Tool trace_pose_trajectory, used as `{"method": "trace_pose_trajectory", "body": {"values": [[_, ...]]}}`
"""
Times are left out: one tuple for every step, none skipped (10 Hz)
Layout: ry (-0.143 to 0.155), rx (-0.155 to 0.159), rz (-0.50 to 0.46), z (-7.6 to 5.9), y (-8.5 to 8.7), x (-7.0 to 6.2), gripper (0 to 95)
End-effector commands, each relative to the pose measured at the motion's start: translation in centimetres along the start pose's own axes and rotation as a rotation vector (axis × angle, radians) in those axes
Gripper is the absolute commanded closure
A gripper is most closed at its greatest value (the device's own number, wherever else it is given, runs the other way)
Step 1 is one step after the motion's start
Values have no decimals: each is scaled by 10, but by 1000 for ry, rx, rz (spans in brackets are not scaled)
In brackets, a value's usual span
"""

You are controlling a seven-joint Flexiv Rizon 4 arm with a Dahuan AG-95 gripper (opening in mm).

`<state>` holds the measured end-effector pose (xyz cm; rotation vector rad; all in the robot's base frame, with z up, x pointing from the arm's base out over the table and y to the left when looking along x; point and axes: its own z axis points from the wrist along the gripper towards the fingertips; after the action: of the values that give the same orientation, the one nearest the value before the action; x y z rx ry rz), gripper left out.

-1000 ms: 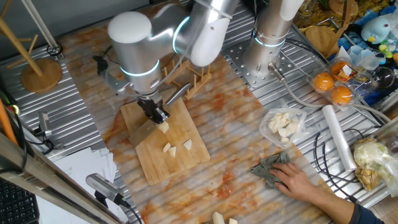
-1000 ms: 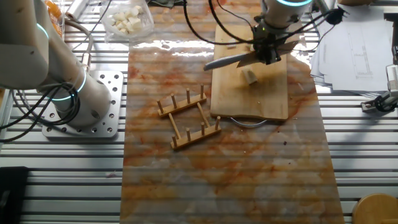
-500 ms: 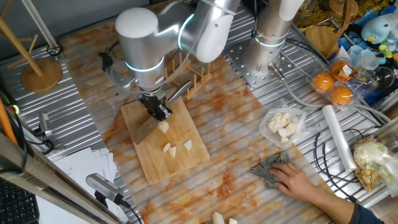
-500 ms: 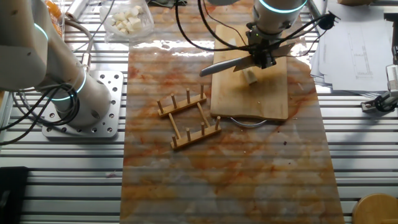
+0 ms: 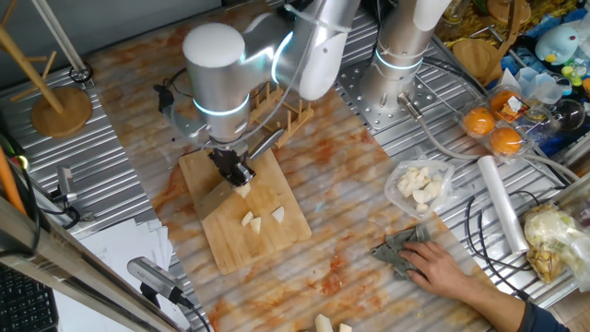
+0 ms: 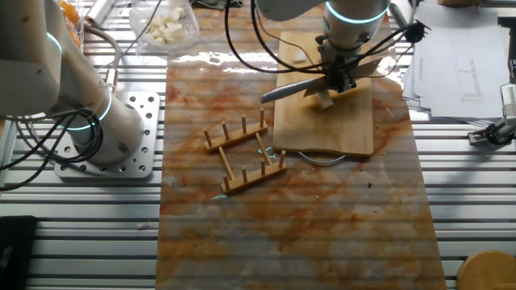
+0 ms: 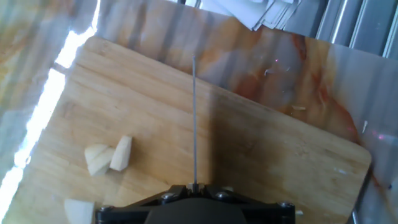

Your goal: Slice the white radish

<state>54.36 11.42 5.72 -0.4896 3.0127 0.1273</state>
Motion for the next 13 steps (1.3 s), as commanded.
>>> {"method": "trace_pose_trajectory", "body": {"values": [[10,29,1,11,2,-10,950],[8,28,-8,14,2,-10,950],[6,21,-11,14,2,-11,950],[2,20,-7,13,3,-12,950],[-3,16,1,12,5,-14,950],[-22,11,7,16,5,-13,950],[-24,13,4,19,5,-13,950],[-4,21,-16,19,3,-12,950],[-11,22,-12,22,3,-11,950],[-13,7,-3,23,3,-10,950],[-12,9,-2,23,3,-11,950],[1,3,0,16,3,-11,950],[25,2,1,-2,4,-8,950]]}}
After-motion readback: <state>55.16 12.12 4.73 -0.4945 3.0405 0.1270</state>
